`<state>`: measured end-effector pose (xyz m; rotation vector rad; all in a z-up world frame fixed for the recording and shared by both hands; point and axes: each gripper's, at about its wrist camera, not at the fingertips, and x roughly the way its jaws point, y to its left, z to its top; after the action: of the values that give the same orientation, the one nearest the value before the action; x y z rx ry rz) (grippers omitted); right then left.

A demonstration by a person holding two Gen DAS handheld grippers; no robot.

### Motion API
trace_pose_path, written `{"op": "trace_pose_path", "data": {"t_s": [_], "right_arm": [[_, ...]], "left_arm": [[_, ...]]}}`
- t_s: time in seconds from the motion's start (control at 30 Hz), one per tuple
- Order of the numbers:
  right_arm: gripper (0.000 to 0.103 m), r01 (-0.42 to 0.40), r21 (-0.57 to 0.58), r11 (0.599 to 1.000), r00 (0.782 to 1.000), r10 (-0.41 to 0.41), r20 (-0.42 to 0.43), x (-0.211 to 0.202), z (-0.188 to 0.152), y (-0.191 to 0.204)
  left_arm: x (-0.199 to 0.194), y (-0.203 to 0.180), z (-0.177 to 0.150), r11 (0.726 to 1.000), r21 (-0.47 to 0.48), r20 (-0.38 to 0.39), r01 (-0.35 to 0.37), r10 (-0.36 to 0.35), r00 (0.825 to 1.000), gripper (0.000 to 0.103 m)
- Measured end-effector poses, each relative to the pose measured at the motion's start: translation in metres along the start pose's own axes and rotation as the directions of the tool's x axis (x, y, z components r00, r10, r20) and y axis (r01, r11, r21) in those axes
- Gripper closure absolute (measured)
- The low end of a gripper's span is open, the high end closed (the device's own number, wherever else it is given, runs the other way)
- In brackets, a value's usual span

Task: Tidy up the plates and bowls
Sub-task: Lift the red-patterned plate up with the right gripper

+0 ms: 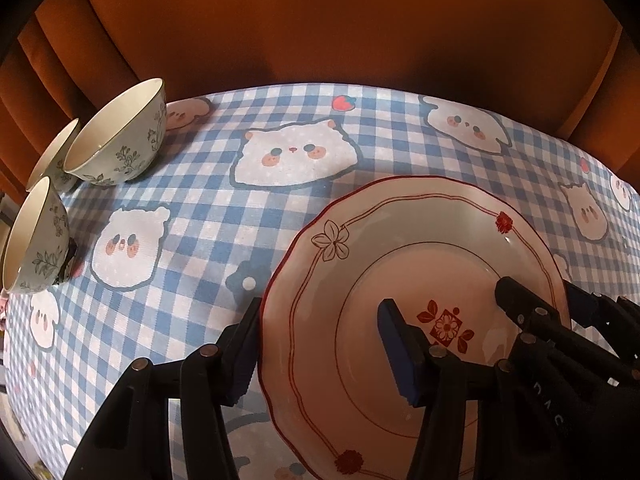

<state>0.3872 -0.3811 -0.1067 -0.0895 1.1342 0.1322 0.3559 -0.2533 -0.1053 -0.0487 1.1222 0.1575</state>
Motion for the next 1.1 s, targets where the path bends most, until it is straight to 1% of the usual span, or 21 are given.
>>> {"op": "trace_pose_path", "data": {"t_s": [0.13,0.33,0.47,0.83,0.93,1.1], "right_arm": [[0.058,-0.006,0.011,1.000,1.000,0.006,-0.009,-0.001,0.002,-0.001],[0.058,-0.018,0.018,1.000,1.000,0.017,0.010,-0.014,0.002,-0.004],[0.058,-0.016,0.029,0.999,0.999,0.015,0.032,-0.032,0.000,-0.007],[0.058,0.032,0.051,0.998,0.993,-0.038,0.113,-0.097,-0.010,0.004],[0.058,0.052,0.059,0.997,0.990,-0.059,0.125,-0.113,-0.016,0.011],[0.058,0.085,0.104,0.991,0.987,-0.098,0.131,-0.138,-0.031,0.020]], "left_arm": [[0.001,0.002,0.005,1.000,-0.017,-0.024,0.005,-0.006,1.000,0.046],[-0.015,0.001,0.009,1.000,0.001,0.007,-0.005,0.005,1.000,0.046],[-0.032,0.002,0.008,1.000,-0.007,0.031,0.005,-0.005,1.000,0.046],[-0.085,0.021,-0.001,0.998,0.001,0.121,0.070,-0.070,0.990,0.046],[-0.098,0.028,-0.007,0.996,0.011,0.134,0.092,-0.092,0.987,0.046],[-0.118,0.039,-0.021,0.990,0.044,0.156,0.133,-0.138,0.978,0.046]]}}
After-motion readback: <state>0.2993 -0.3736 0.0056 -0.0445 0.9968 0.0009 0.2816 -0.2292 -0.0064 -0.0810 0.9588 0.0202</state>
